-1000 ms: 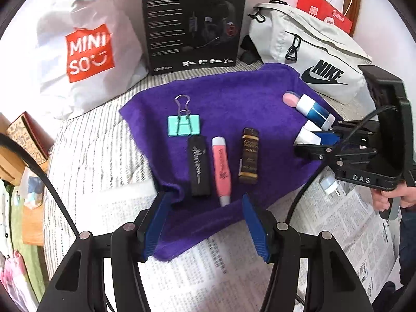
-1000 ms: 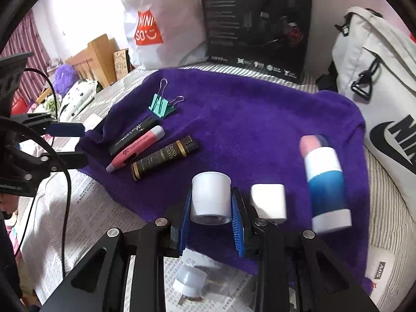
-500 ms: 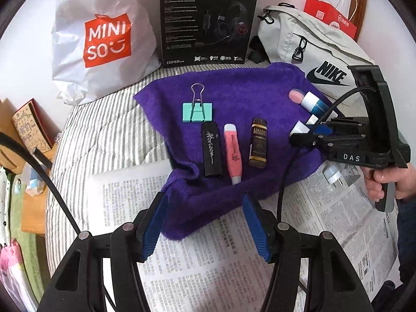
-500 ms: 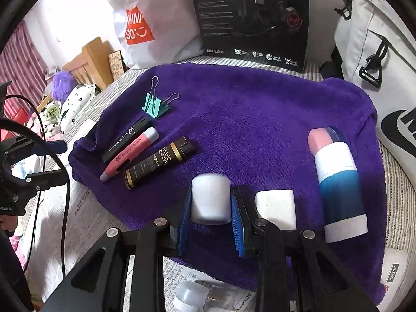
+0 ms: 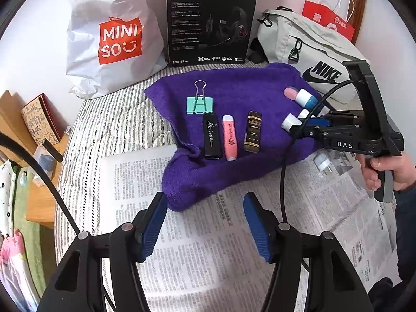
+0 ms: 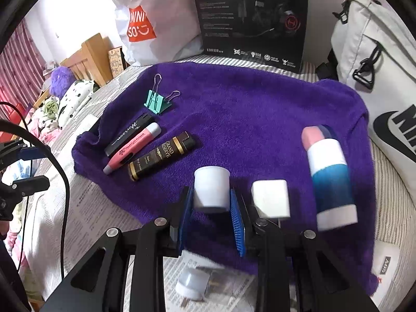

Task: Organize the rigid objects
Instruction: 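Lower the white tape roll onto the towel and open the right tool, then grasp the clear plastic piece on the newspaper with the right tool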

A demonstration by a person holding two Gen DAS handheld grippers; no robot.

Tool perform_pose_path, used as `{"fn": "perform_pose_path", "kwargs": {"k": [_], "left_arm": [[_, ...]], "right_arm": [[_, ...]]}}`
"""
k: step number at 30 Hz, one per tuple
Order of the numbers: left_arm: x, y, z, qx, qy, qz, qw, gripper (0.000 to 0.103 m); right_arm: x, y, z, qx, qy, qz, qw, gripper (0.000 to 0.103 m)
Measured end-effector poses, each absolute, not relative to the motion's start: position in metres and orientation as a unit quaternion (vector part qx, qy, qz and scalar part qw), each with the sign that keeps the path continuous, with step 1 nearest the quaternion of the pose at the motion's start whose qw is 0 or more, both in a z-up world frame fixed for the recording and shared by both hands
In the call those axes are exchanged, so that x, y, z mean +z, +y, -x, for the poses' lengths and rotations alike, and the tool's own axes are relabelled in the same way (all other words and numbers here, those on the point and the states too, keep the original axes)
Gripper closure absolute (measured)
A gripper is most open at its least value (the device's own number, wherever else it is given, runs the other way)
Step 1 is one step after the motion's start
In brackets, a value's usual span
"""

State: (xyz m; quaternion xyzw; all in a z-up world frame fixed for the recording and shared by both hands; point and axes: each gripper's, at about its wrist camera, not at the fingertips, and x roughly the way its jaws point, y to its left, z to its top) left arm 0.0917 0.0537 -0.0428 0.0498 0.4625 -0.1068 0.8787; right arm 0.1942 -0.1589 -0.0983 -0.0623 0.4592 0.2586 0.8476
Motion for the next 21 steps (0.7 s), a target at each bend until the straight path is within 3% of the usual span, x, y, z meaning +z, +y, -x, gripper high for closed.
{"fn": "perform_pose_path", "kwargs": {"k": [10, 21], "left_arm": [[-0.048, 0.043, -0.079, -0.105, 0.458, -0.017, 0.882, 0.042], [-0.071, 0.014, -0.071, -0.131, 0.480, -0.018, 0.867, 0.041]], "right_arm": [[-0.076, -0.207, -0.131, 0.242, 0.427, 0.027, 0.871, 0.071], [-0.095, -0.218, -0.111, 0.219, 0.426, 0.008, 0.878, 0.071]]}}
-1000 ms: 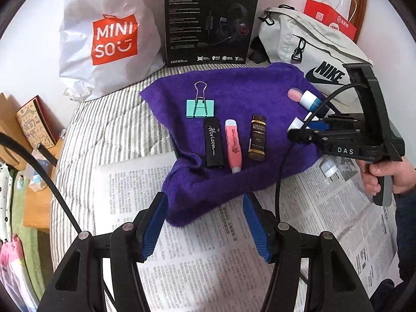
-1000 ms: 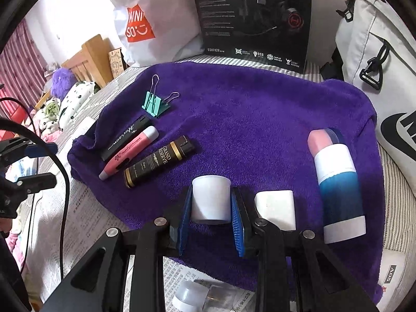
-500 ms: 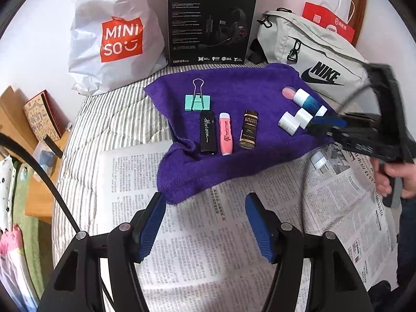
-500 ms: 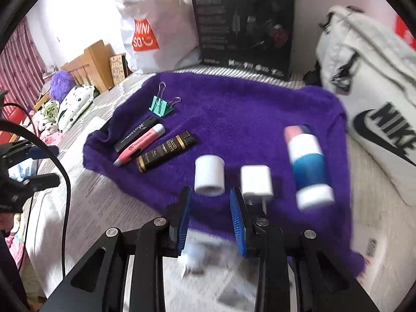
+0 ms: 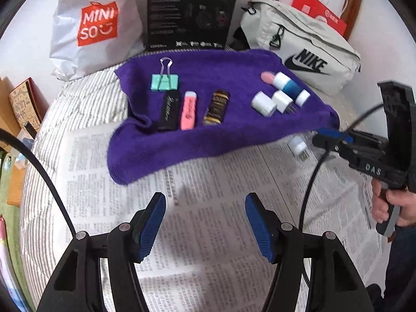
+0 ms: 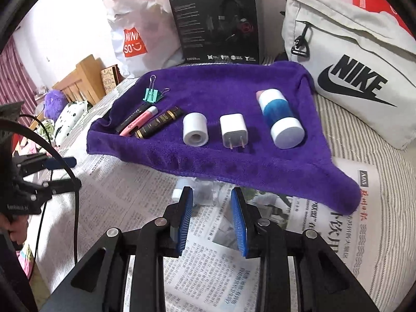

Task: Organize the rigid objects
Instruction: 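Grasp the clear plastic piece on the newspaper with the right tool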

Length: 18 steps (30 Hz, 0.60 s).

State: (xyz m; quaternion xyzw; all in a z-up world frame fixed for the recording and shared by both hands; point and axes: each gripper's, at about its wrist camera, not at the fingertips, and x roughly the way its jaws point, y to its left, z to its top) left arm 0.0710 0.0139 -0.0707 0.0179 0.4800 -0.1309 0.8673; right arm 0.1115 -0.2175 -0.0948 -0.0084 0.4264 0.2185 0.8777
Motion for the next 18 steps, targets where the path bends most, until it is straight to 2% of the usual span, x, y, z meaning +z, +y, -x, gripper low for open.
{"fn": "perform_pose_path", "kwargs": {"k": [18], "left_arm": [[-0.084, 0.014, -0.073, -0.134, 0.493, -0.027, 0.859, 0.041]], "right_arm": [[-0.116, -0.195, -0.125, 0.188, 0.429, 0.064, 0.881, 0.074]]}}
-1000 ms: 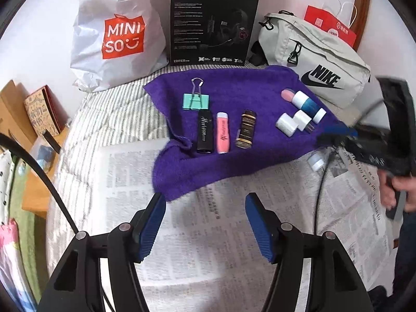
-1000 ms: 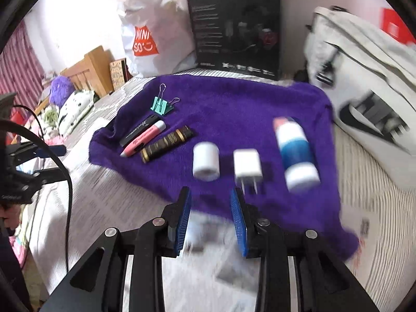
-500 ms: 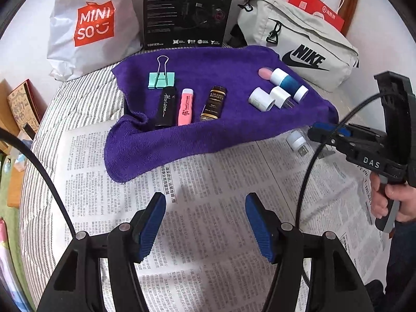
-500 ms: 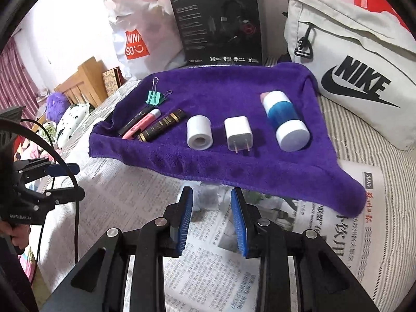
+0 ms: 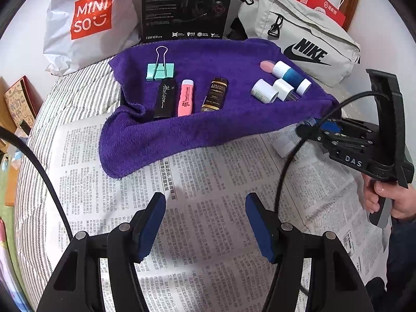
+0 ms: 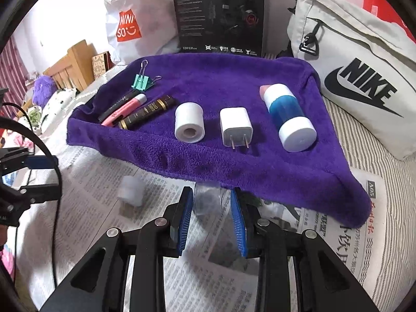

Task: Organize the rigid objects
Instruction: 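Grasp the clear plastic piece on the newspaper with the right tool, then lift the clear piece with the right tool while the left moves toward the white USB plug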

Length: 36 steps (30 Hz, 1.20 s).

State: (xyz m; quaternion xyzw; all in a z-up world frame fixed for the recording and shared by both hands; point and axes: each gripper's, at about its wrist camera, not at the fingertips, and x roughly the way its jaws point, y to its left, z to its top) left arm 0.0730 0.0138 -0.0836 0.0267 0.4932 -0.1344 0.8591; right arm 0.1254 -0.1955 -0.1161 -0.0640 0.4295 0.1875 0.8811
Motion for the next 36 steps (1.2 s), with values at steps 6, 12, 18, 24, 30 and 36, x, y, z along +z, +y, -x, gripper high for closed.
{"fn": "perform_pose_path", "kwargs": {"k": [6, 12, 18, 24, 30, 36], "left_arm": [[-0.084, 0.019, -0.071, -0.128, 0.491, -0.023, 0.861, 0.041], [-0.078, 0.019, -0.069, -0.138, 0.482, -0.010, 0.865, 0.041], [-0.076, 0.003, -0.072, -0.148, 0.481, -0.005, 0.864, 0.041], [-0.074, -0.026, -0.081, -0.173, 0.473, -0.003, 0.864, 0.041], [-0.075, -0.051, -0.094, -0.187, 0.484, -0.002, 0.855, 0.041], [-0.080, -0.071, -0.109, -0.194, 0.499, 0.005, 0.845, 0.041]], "right_arm": [[-0.117, -0.193, -0.121, 0.199, 0.418, 0.082, 0.883, 0.086], [-0.115, -0.220, -0.110, 0.176, 0.426, 0.079, 0.884, 0.086], [-0.116, -0.255, -0.088, 0.135, 0.429, 0.061, 0.891, 0.086], [-0.121, -0.271, -0.072, 0.119, 0.415, 0.044, 0.901, 0.085], [-0.122, -0.275, -0.074, 0.124, 0.417, 0.033, 0.900, 0.085], [-0.121, -0.272, -0.074, 0.119, 0.416, 0.043, 0.901, 0.085]]}}
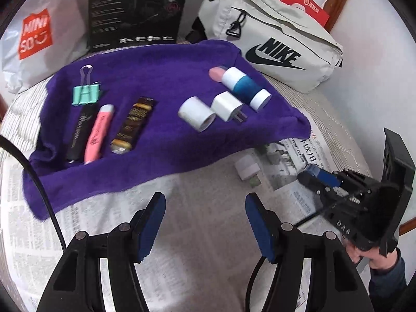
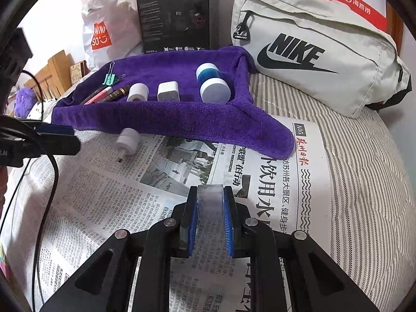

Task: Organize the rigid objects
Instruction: 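Lift the clear piece with the right tool while the left moves toward the white USB plug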

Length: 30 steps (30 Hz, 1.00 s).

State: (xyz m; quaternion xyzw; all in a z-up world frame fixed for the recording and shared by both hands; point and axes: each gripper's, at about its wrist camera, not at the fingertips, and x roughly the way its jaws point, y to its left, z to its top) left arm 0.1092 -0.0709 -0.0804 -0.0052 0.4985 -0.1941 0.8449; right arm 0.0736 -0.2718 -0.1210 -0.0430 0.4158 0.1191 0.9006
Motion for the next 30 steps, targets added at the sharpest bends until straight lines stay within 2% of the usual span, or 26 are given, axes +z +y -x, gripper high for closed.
{"fn": "perform_pose_path", "kwargs": {"k": [13, 19, 30], "left_arm": [[-0.081, -0.096, -0.116, -0.223, 0.500, -0.014, 0.837, 0.041], [-0.087, -0.108, -0.118, -0.230, 0.503, -0.023, 0.833, 0.041], [-0.093, -0.063, -0.110, -0.186, 0.508, -0.020, 0.841, 0.041]], "right_arm": [[-0.117, -0.297, -0.069, 0.103, 0.428, 0.031, 0.897, 0.085], [-0.110, -0.315, -0.078, 0.121, 0.423, -0.020, 0.898, 0.085], [-0.118, -0.273, -0.107, 0.139, 0.426, 0.024, 0.894, 0.085]]}}
